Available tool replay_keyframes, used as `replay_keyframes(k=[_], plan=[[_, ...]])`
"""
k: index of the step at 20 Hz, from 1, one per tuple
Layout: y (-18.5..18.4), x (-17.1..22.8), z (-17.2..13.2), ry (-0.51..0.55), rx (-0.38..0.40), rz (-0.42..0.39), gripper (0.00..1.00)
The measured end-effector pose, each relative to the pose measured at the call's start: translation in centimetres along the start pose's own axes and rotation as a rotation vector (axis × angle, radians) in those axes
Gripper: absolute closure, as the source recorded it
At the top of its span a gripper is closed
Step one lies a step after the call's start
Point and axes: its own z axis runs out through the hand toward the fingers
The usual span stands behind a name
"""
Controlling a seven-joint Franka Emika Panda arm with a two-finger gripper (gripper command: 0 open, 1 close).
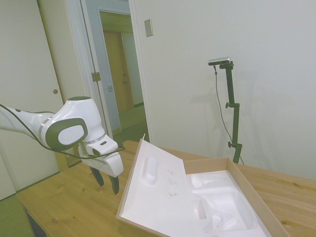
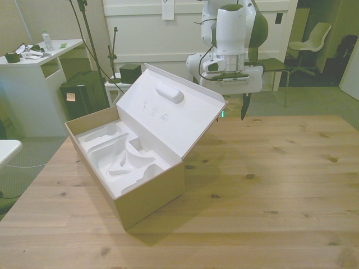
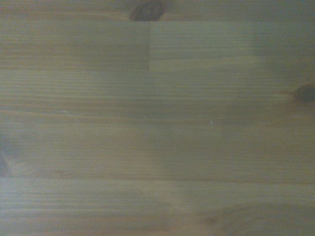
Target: Close the box
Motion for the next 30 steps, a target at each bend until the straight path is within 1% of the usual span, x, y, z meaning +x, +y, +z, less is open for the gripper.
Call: replay_keyframes(k=[3, 6, 11, 16, 18, 20, 23, 26, 30], plan=[[0.2, -0.1, 0.3, -0.006, -0.005, 0.002, 0.0], [0.7, 0.3, -0.2, 0.001, 0.007, 0.016, 0.0], [3.6, 3.0, -2.8, 0.022, 0.063, 0.099, 0.0], [8.6, 8.5, -5.6, 0.046, 0.123, 0.215, 0.0], [11.6, 10.9, -7.6, 0.063, 0.161, 0.272, 0.0], [15.3, 13.2, -9.9, 0.101, 0.201, 0.341, 0.0], [19.7, 15.7, -12.0, 0.158, 0.241, 0.43, 0.0], [22.1, 18.1, -12.7, 0.222, 0.25, 0.494, 0.0], [23.8, 20.7, -13.5, 0.293, 0.259, 0.547, 0.0]])
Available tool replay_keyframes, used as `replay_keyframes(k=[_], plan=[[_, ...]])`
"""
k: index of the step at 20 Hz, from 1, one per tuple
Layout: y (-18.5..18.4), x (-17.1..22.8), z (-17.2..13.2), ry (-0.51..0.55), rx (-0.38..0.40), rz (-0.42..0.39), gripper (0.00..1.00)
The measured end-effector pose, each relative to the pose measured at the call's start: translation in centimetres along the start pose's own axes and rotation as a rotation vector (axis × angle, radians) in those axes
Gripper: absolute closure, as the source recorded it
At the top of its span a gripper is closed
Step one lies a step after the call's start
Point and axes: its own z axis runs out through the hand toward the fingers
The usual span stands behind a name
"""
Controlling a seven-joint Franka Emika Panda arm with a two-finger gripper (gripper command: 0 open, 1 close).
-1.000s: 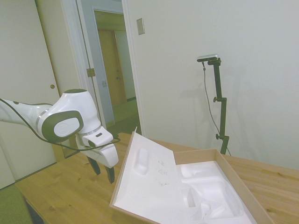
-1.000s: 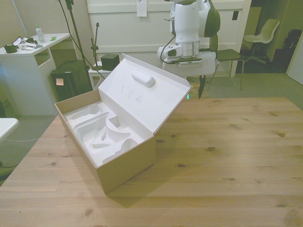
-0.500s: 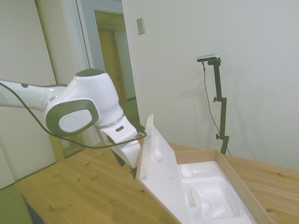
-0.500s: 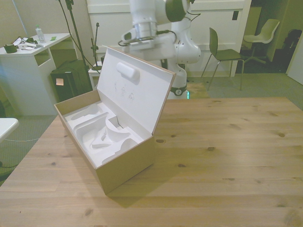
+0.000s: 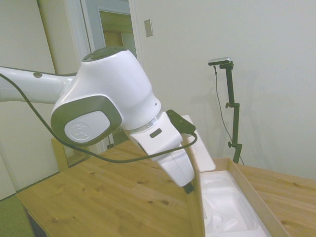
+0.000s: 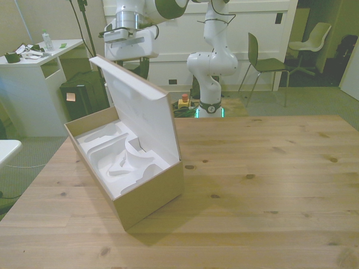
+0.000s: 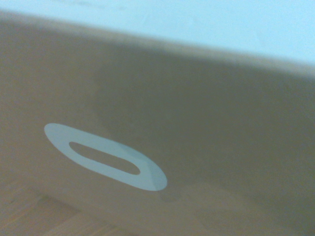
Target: Close the box
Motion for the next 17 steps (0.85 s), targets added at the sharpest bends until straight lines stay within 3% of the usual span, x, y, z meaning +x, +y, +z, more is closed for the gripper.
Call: replay_keyframes(k=[5, 8, 12, 17], plan=[[0.5, 1.7, -0.2, 0.052, 0.01, 0.027, 0.0], [-0.6, -0.6, 1.1, 0.011, -0.003, -0.058, 0.0], [-2.3, -9.7, 2.5, -0.117, -0.038, -0.225, 0.0], [-2.0, -21.1, 4.0, -0.291, -0.14, -0.438, 0.0]])
